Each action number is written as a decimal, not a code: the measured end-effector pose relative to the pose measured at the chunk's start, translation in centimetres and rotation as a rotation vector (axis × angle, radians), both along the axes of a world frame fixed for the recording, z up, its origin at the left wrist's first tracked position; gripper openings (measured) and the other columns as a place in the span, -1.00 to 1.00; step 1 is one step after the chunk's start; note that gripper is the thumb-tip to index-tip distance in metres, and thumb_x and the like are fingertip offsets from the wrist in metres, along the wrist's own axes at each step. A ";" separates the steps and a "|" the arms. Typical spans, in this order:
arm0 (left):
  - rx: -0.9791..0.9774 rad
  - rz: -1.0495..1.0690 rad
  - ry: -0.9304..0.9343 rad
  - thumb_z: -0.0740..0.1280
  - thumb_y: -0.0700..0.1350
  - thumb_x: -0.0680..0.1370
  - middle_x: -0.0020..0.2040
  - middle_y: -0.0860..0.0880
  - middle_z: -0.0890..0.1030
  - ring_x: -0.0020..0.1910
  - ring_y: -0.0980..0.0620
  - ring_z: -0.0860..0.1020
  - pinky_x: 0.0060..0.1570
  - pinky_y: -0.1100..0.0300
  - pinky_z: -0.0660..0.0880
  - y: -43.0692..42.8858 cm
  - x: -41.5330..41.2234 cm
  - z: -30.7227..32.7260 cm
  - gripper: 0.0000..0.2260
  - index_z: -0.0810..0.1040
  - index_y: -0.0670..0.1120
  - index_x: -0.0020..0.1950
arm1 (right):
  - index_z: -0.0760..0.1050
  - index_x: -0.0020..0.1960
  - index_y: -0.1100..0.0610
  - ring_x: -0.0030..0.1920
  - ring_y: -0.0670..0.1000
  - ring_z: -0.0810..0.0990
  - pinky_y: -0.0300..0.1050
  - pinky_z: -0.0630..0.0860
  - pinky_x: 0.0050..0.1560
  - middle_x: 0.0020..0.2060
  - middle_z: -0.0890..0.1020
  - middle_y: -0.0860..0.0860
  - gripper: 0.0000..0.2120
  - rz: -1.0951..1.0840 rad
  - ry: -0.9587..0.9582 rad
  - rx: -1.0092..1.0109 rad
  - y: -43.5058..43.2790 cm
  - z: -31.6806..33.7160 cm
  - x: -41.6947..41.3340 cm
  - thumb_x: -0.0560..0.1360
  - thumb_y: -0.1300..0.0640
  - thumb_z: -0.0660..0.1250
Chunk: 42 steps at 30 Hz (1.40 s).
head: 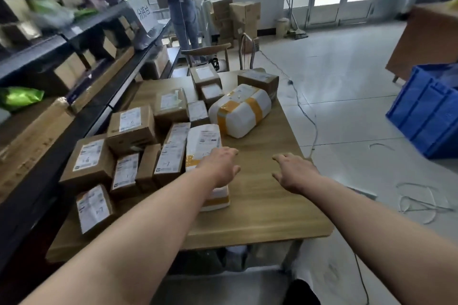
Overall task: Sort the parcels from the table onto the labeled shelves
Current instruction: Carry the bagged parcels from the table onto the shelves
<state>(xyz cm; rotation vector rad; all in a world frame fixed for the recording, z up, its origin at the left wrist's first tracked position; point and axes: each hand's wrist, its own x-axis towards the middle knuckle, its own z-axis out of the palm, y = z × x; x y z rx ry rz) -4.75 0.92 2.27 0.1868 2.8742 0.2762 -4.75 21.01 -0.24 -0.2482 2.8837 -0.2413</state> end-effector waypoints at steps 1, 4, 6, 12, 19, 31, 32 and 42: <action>-0.004 0.009 0.009 0.25 0.03 0.61 0.51 -0.04 0.28 0.48 -0.05 0.22 0.41 0.01 0.22 0.4 -1.5 0.0 -0.49 0.22 -0.02 0.53 | 0.19 0.50 0.02 0.37 0.14 0.35 0.07 0.33 0.28 0.43 0.32 0.04 -0.48 0.011 0.001 -0.008 0.2 0.0 -1.8 0.58 -0.06 0.19; -0.029 0.059 0.028 0.26 0.04 0.60 0.49 -0.03 0.31 0.45 -0.05 0.28 0.37 0.01 0.28 1.4 -6.4 0.0 -0.50 0.25 -0.01 0.52 | 0.20 0.50 0.02 0.38 0.14 0.34 0.11 0.33 0.31 0.43 0.32 0.04 -0.48 0.044 -0.002 -0.023 1.1 0.1 -7.6 0.58 -0.06 0.19; -0.054 0.103 0.017 0.25 0.05 0.61 0.48 -0.03 0.32 0.44 -0.06 0.29 0.36 0.00 0.29 1.8 -9.7 0.2 -0.51 0.27 -0.01 0.51 | 0.20 0.49 0.02 0.38 0.14 0.35 0.12 0.32 0.33 0.43 0.33 0.04 -0.48 0.068 0.003 -0.035 1.7 0.2 -11.5 0.58 -0.07 0.19; -0.068 0.238 -0.018 0.24 0.04 0.61 0.48 -0.06 0.33 0.44 -0.08 0.30 0.35 -0.02 0.31 2.9 -17.9 0.3 -0.52 0.26 -0.01 0.51 | 0.20 0.49 0.02 0.37 0.14 0.35 0.12 0.34 0.30 0.42 0.33 0.04 -0.46 0.146 -0.007 -0.047 3.0 -0.2 -20.8 0.57 -0.08 0.20; -0.077 0.260 -0.075 0.23 0.04 0.61 0.45 -0.07 0.34 0.40 -0.12 0.33 0.32 -0.03 0.32 1.4 -25.2 -0.8 -0.54 0.29 -0.06 0.48 | 0.19 0.48 0.02 0.36 0.16 0.35 0.14 0.34 0.29 0.41 0.32 0.04 -0.50 0.171 -0.054 -0.111 0.7 -2.0 -26.1 0.57 -0.02 0.20; 0.055 0.338 -0.098 0.13 0.05 0.64 0.57 -0.14 0.10 0.51 -0.19 0.14 0.40 -0.13 0.20 -3.1 -34.4 -6.3 -0.48 0.10 -0.05 0.56 | 0.04 0.54 -0.02 0.46 0.14 0.20 0.13 0.27 0.37 0.53 0.07 0.02 -0.40 0.047 -0.062 -0.209 -5.3 -4.9 -30.8 0.58 0.02 0.22; 0.045 0.339 -0.072 0.12 0.08 0.63 0.52 -0.16 0.22 0.46 -0.20 0.23 0.35 -0.12 0.26 -3.2 -34.6 -6.5 -0.50 0.17 -0.06 0.54 | 0.03 0.54 -0.01 0.46 0.14 0.19 0.12 0.26 0.36 0.53 0.06 0.02 -0.39 0.024 -0.054 -0.223 -5.4 -5.2 -30.8 0.58 0.01 0.22; 0.227 0.329 -0.156 0.22 0.14 0.60 0.40 -0.17 0.42 0.31 -0.21 0.44 0.21 -0.07 0.41 -2.0 -32.9 -7.6 -0.41 0.06 0.10 0.57 | -0.06 0.53 -0.14 0.46 0.28 0.21 0.16 0.27 0.37 0.55 -0.16 0.11 -0.35 -0.181 -0.183 -0.287 -4.5 -6.8 -30.6 0.56 -0.17 0.18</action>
